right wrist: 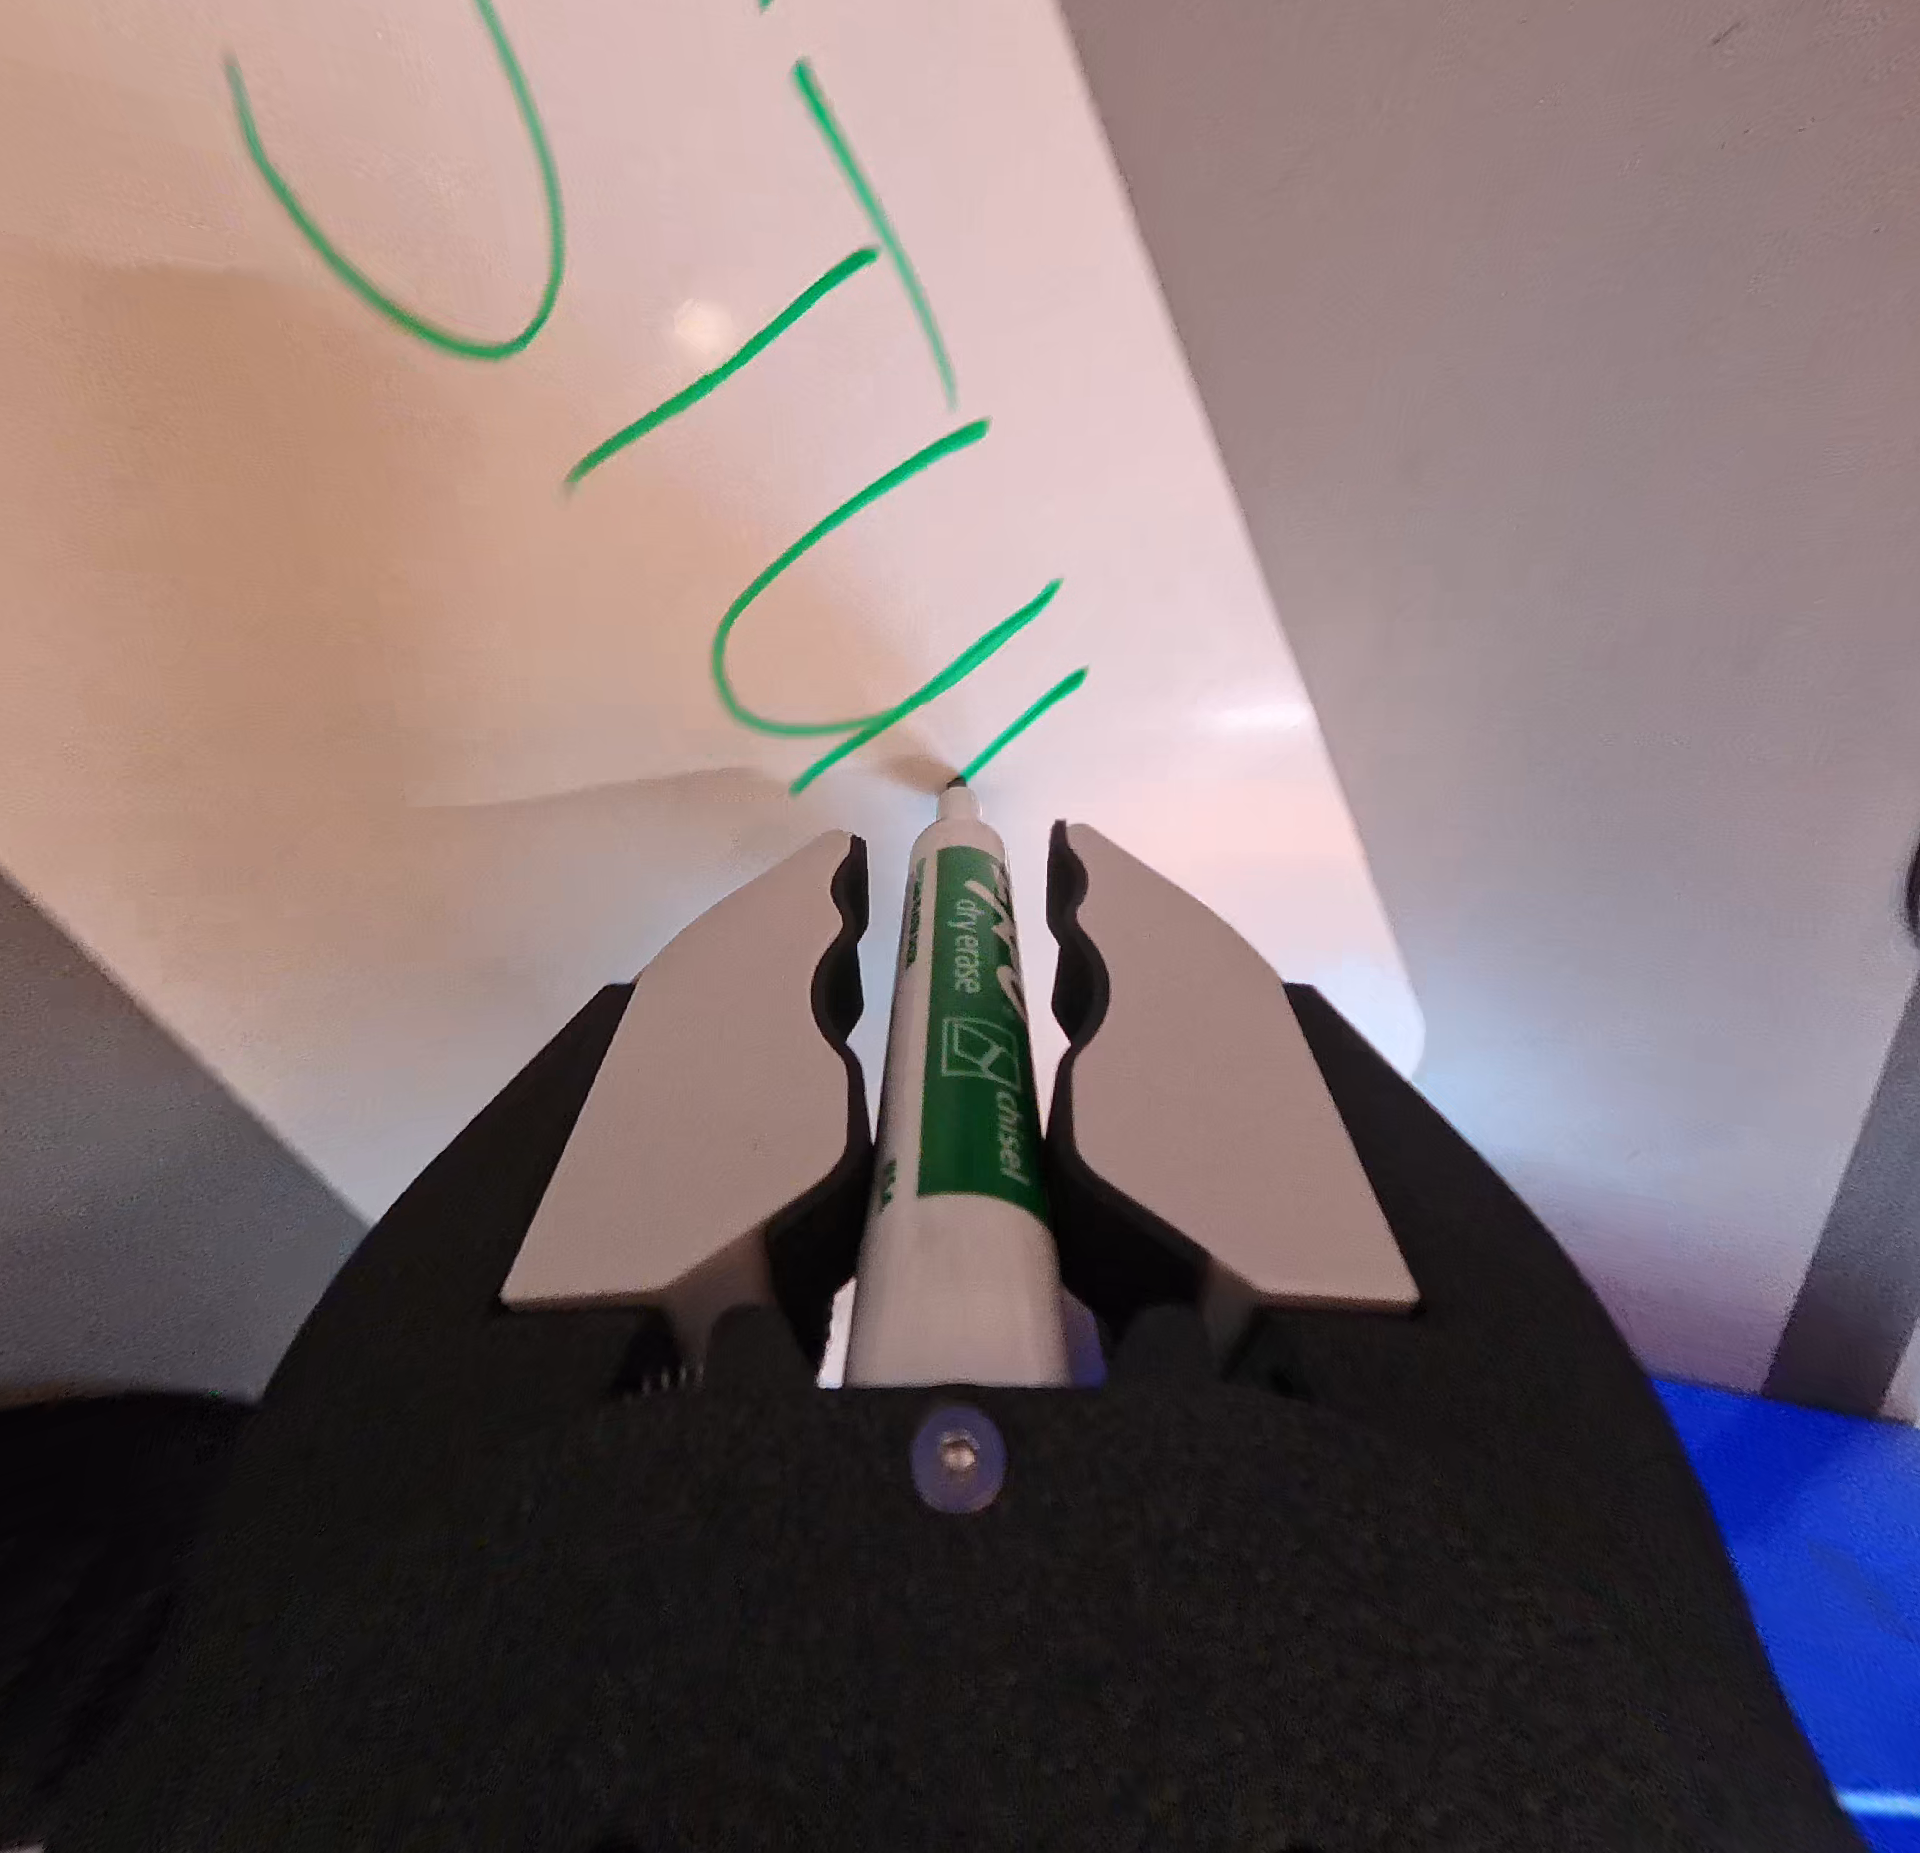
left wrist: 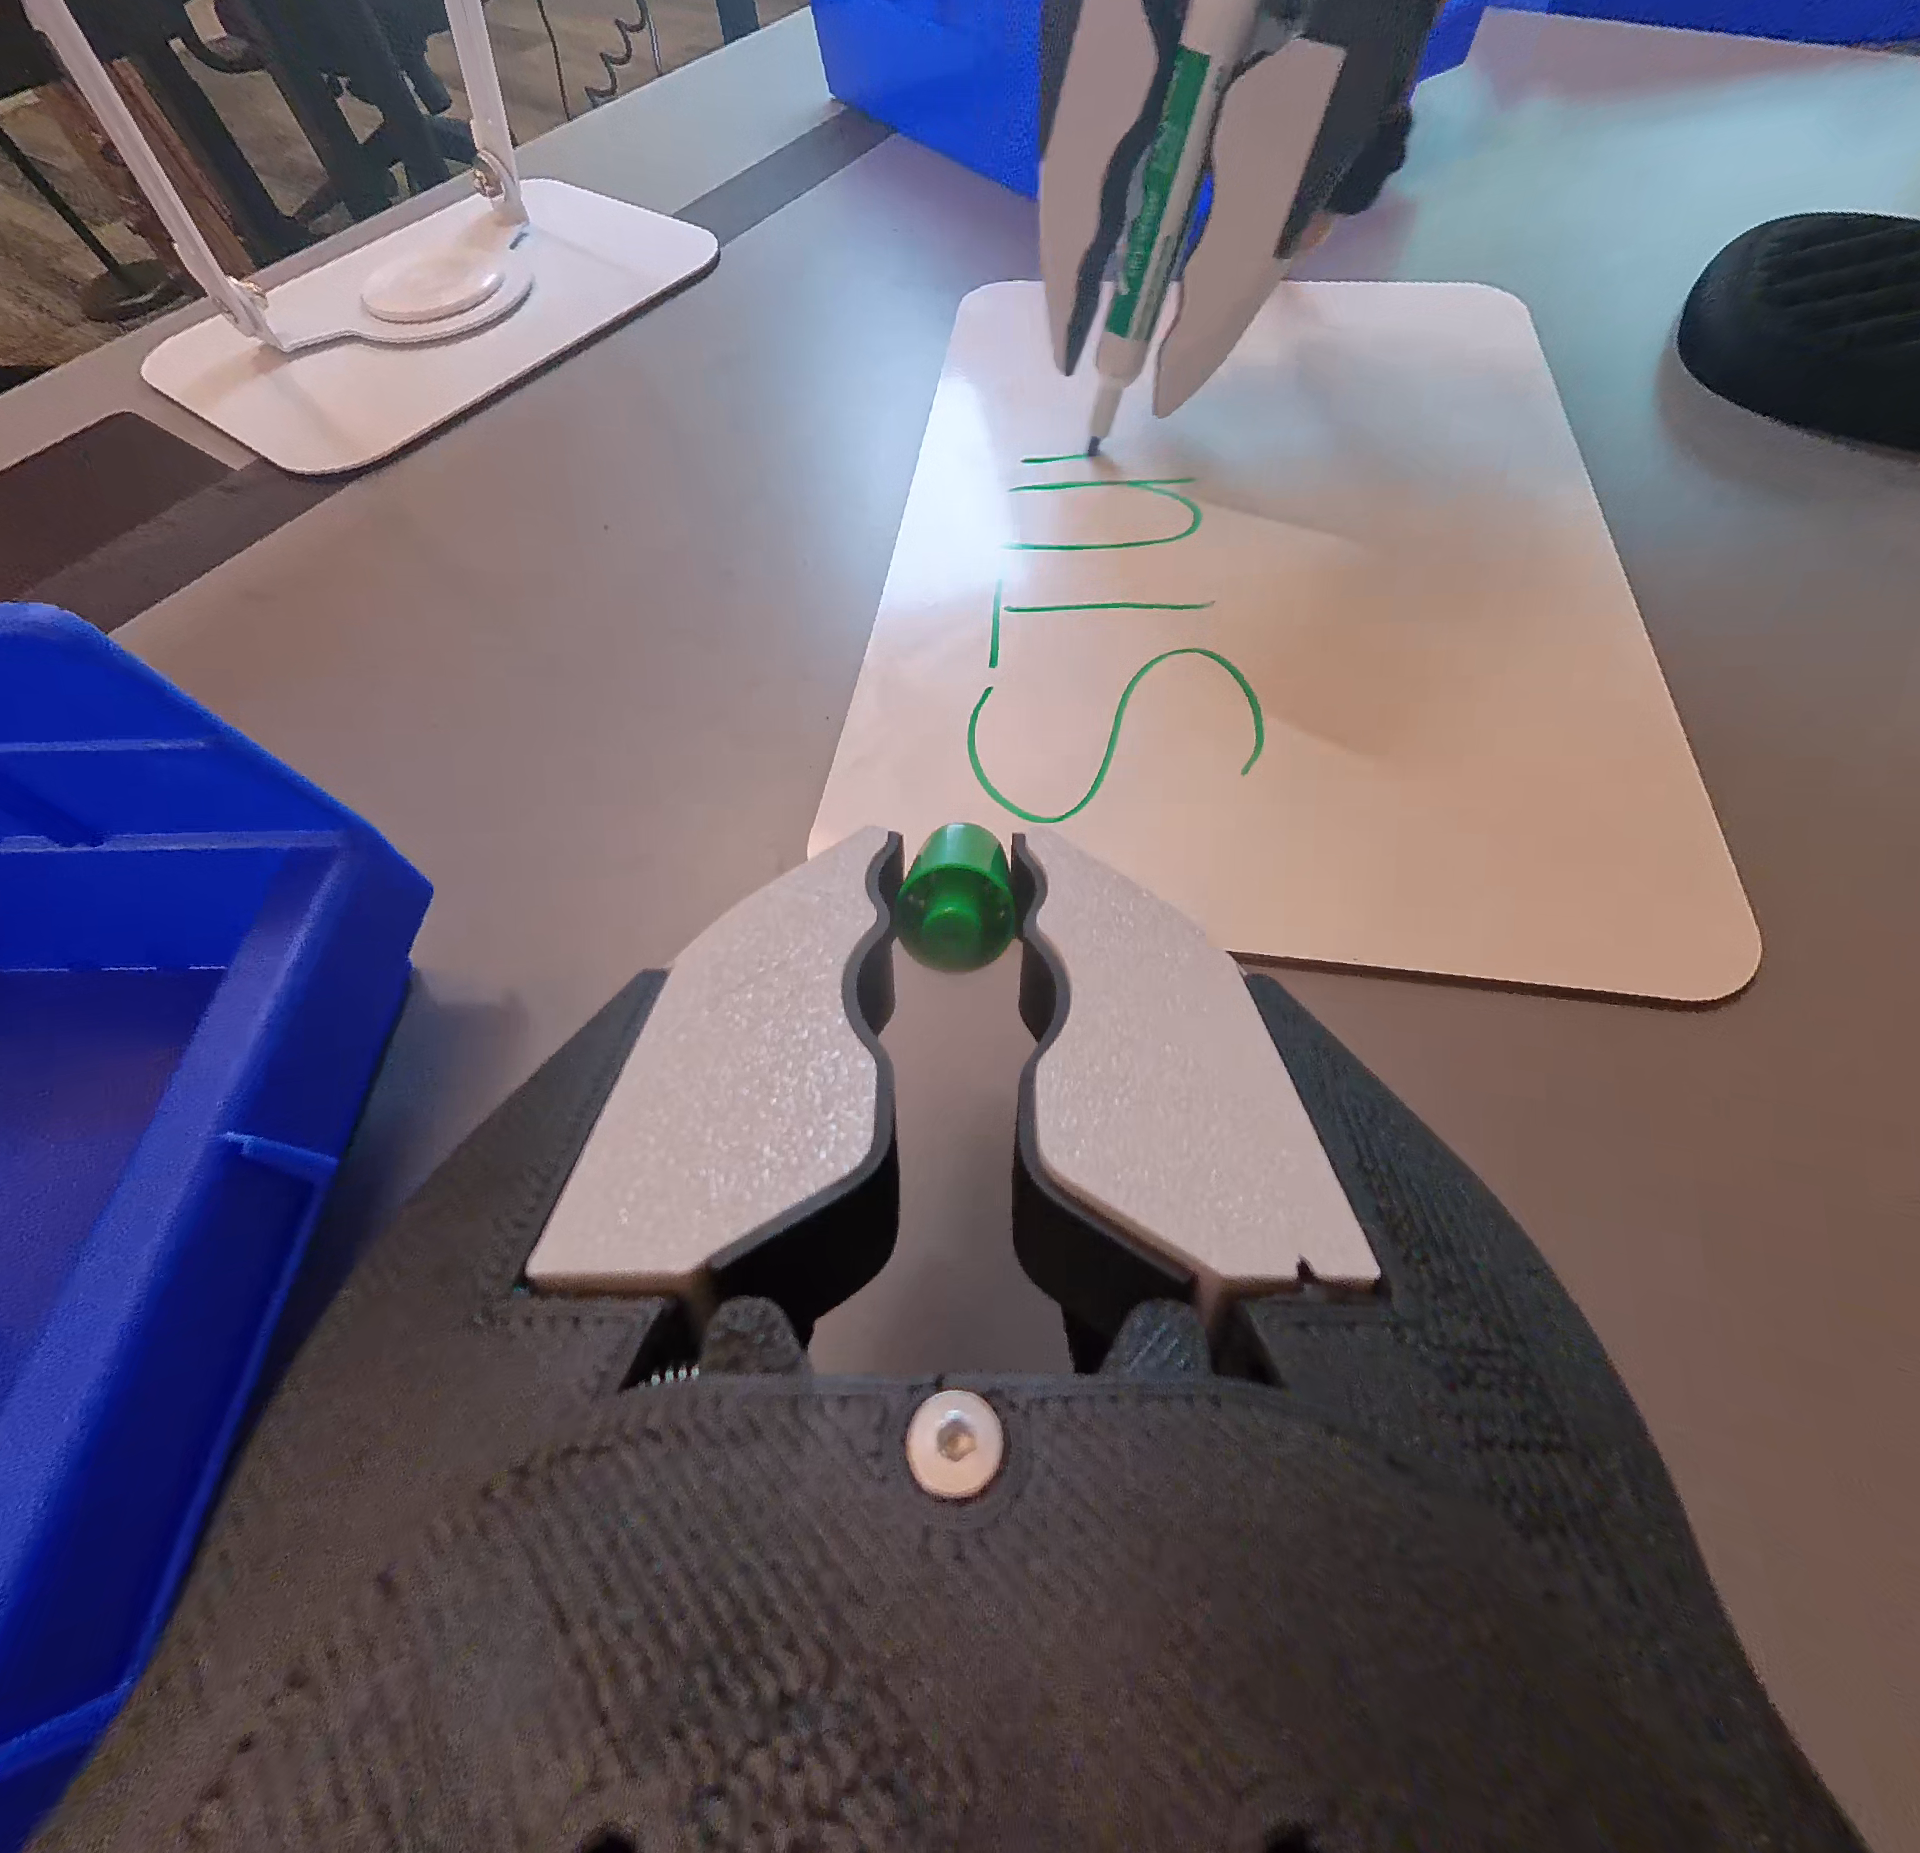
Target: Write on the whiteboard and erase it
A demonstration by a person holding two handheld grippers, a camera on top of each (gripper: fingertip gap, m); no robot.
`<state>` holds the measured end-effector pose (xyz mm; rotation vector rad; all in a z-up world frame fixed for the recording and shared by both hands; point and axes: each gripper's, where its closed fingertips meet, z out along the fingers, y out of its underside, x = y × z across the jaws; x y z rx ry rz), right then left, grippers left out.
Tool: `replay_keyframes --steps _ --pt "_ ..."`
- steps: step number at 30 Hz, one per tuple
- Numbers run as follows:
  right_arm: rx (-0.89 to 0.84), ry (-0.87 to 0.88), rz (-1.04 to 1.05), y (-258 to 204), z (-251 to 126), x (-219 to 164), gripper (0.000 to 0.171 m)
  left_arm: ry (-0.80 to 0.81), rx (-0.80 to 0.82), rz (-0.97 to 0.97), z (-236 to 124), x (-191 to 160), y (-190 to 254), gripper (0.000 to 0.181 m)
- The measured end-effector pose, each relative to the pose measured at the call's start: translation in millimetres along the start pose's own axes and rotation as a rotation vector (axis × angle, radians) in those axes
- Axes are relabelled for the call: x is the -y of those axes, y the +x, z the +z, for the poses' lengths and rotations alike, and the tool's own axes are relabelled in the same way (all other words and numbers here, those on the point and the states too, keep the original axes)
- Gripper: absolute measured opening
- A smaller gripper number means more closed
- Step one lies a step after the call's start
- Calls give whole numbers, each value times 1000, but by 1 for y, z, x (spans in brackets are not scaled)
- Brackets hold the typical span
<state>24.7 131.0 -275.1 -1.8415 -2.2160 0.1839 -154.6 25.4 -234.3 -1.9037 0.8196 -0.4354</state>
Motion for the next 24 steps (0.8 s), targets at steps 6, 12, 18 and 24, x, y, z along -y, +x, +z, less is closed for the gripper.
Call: replay_keyframes --steps 6,12,18,24 --pt "20 -27 5 -19 -7 -17 34 -1 -8 2 1 0 2 19" --pt "-36 -16 -5 17 0 -6 34 -4 -2 2 1 -1 1 19" --pt "-41 16 11 32 1 0 34 -7 2 -6 1 -2 -2 19" --pt "-61 100 91 29 -23 -7 34 -4 -8 -9 2 -2 0 19"
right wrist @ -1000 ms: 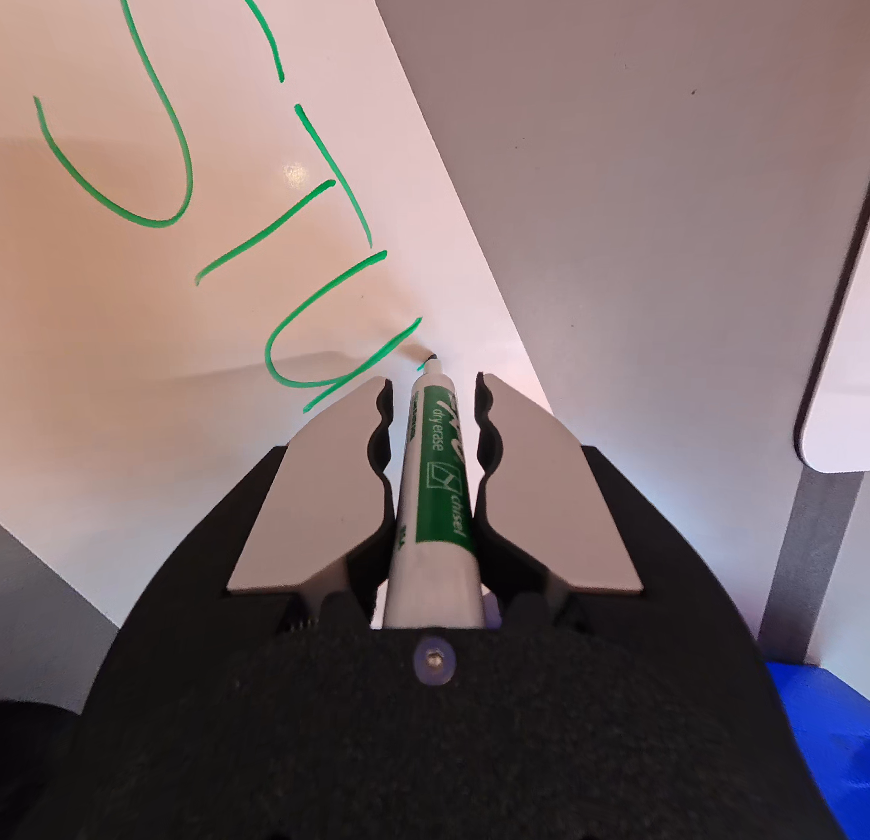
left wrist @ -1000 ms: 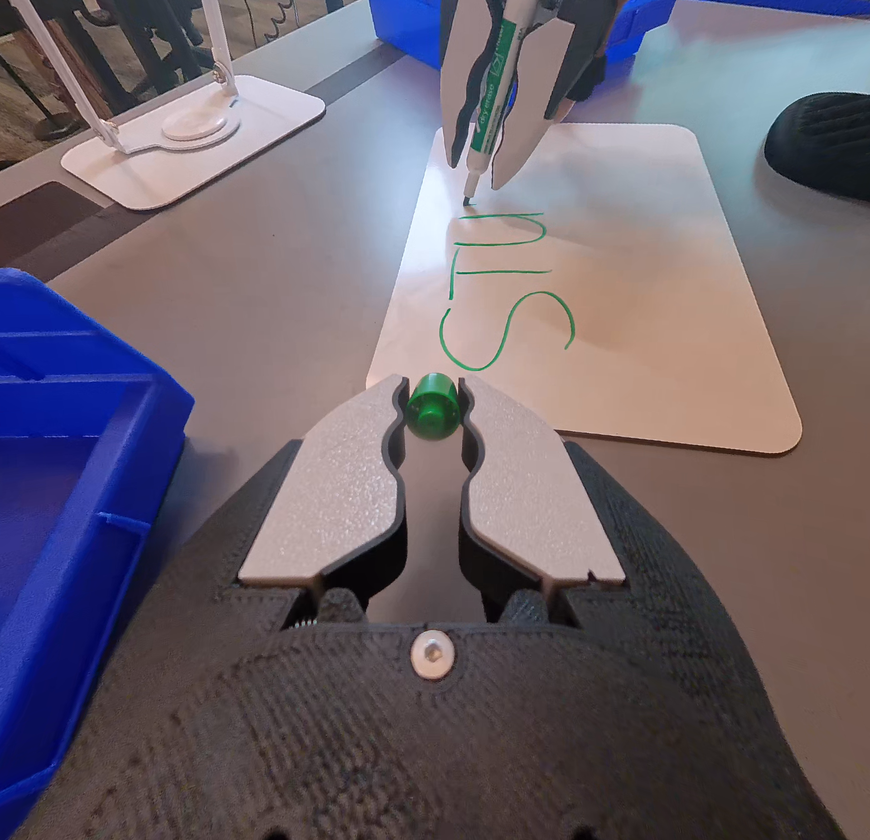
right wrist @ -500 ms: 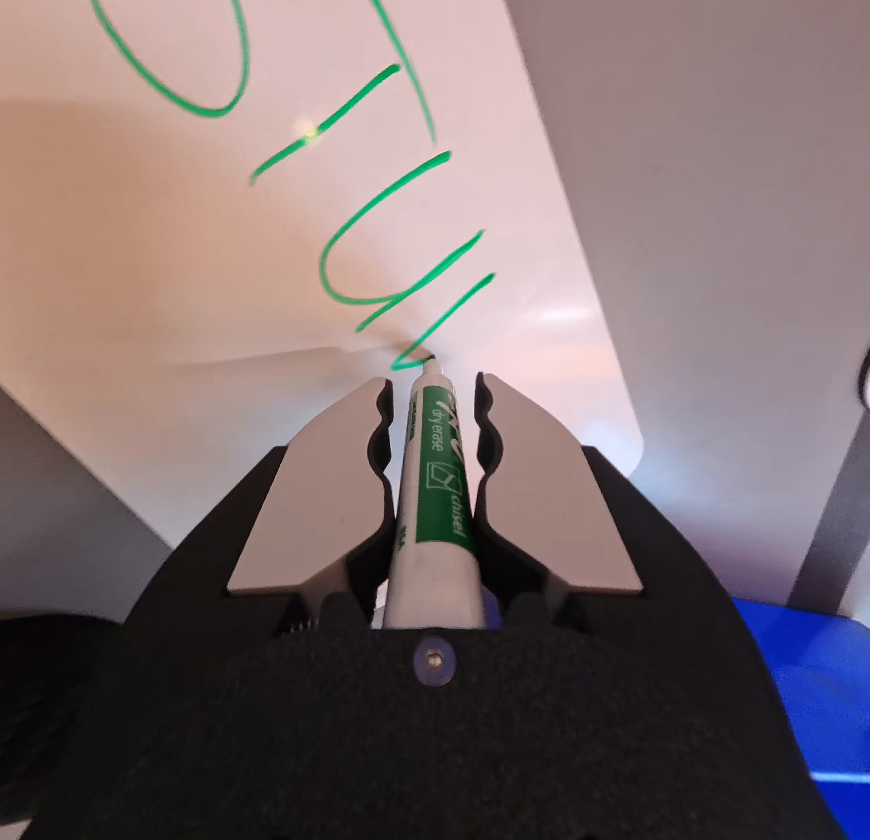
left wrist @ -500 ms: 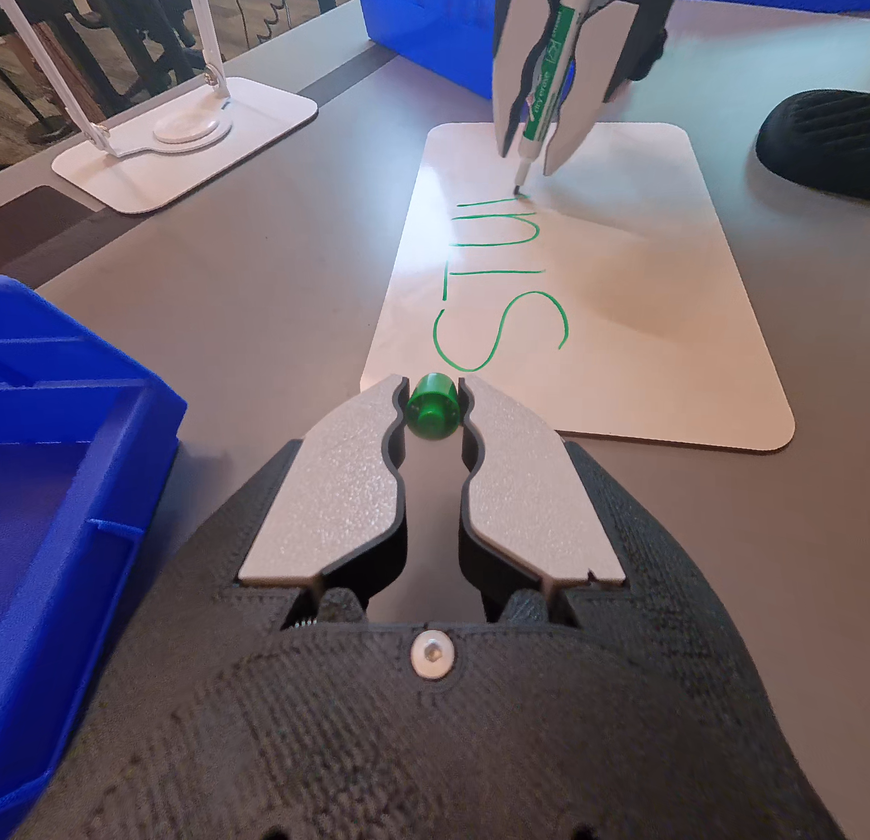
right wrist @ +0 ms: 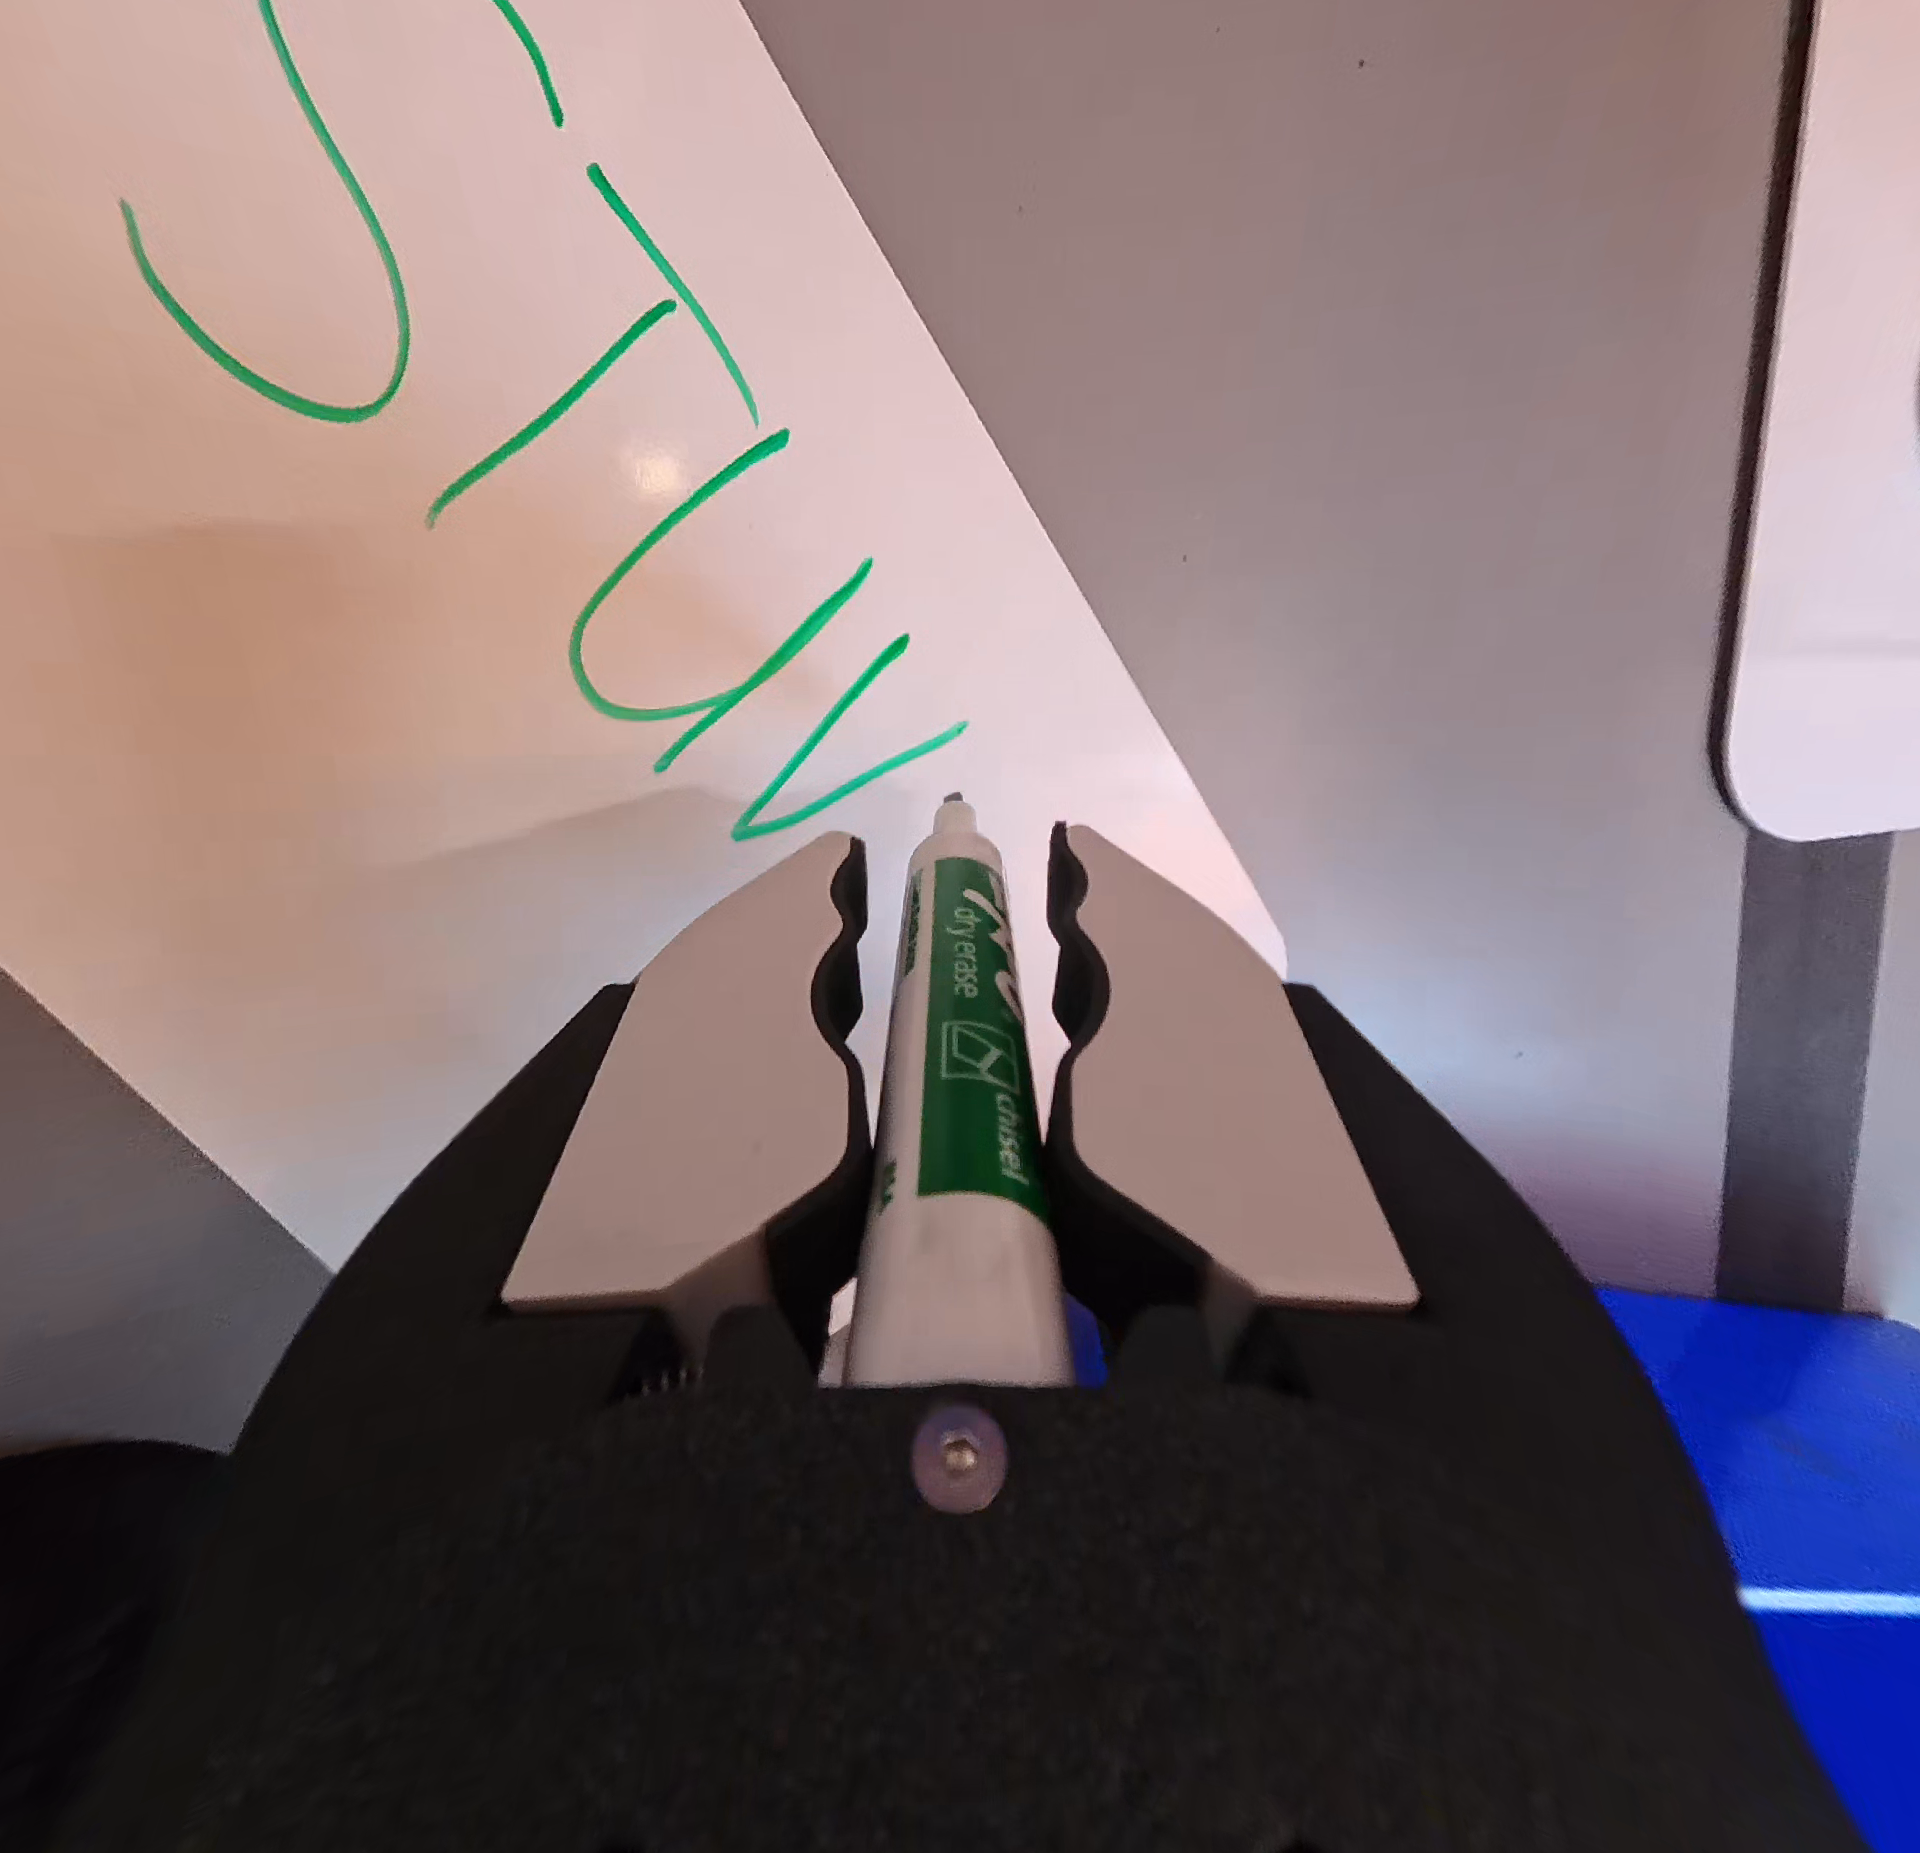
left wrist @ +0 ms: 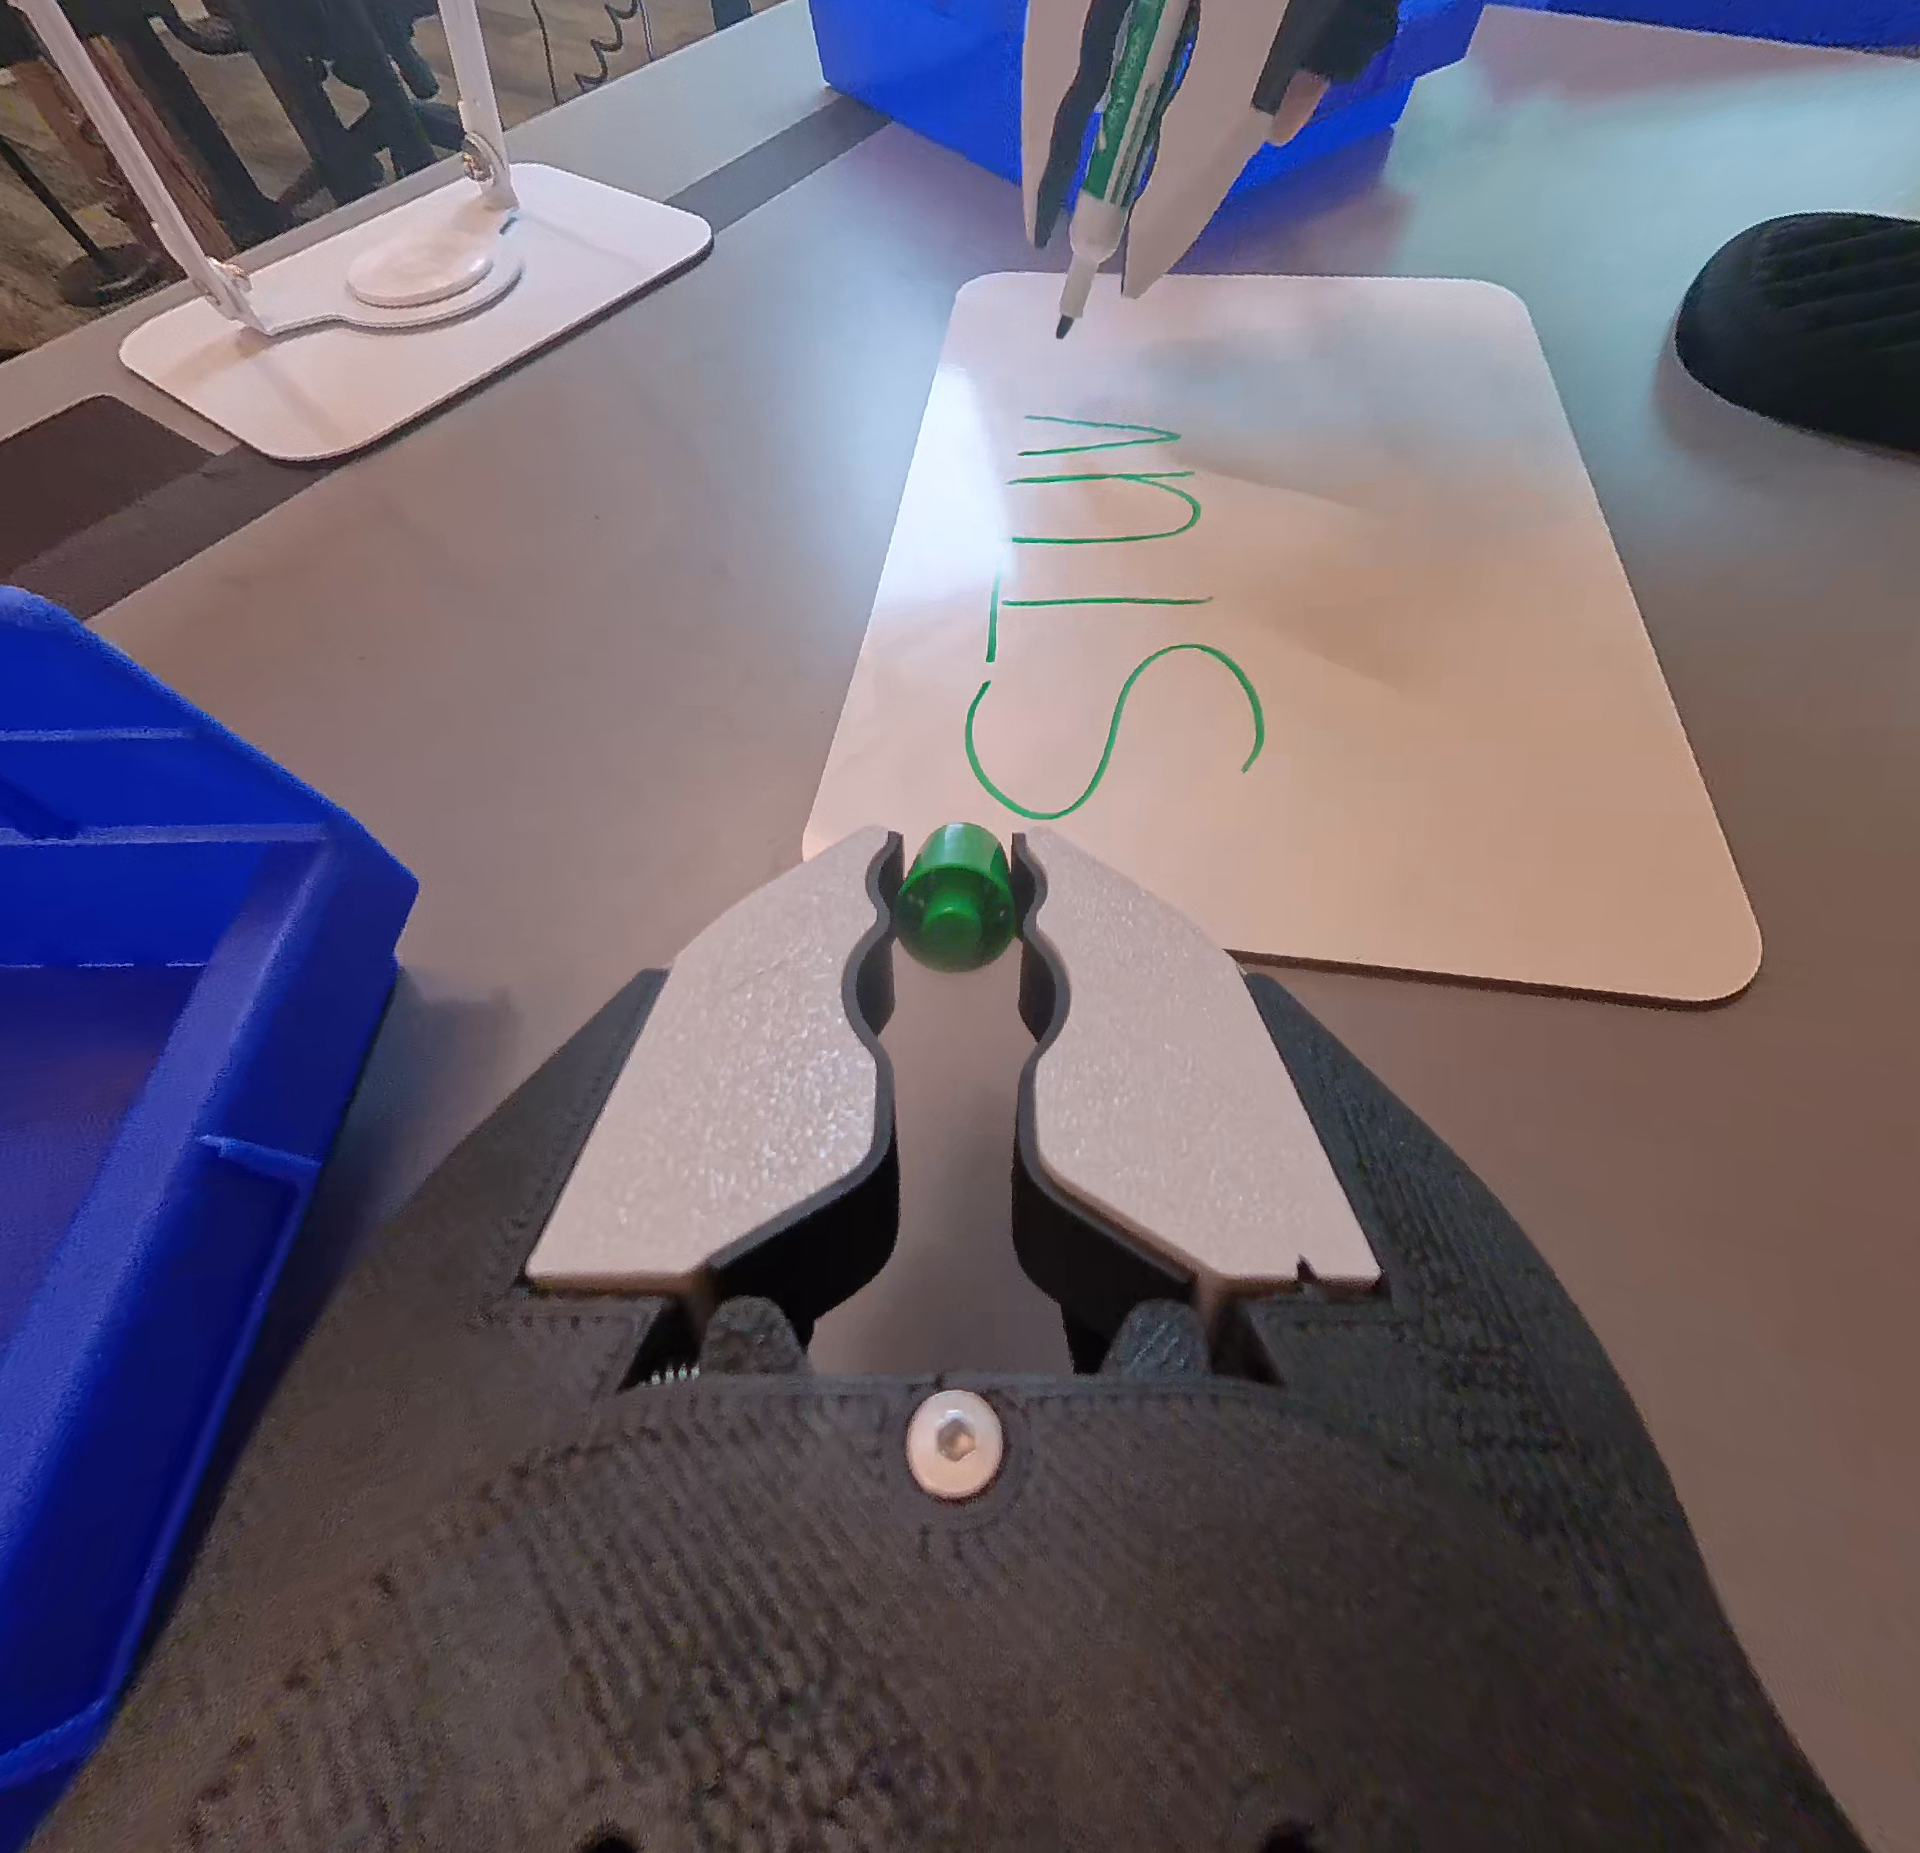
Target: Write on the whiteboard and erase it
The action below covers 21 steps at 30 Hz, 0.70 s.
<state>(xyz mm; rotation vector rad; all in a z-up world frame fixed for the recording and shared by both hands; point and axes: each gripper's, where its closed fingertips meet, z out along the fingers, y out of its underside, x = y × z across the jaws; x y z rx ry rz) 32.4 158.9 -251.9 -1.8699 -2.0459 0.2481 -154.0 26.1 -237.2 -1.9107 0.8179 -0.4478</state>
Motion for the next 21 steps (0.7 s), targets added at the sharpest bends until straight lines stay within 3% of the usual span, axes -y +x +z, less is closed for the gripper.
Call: replay_keyframes --steps 21 --pt "-2 -33 6 8 21 -3 34 9 -1 5 -1 2 1 20"
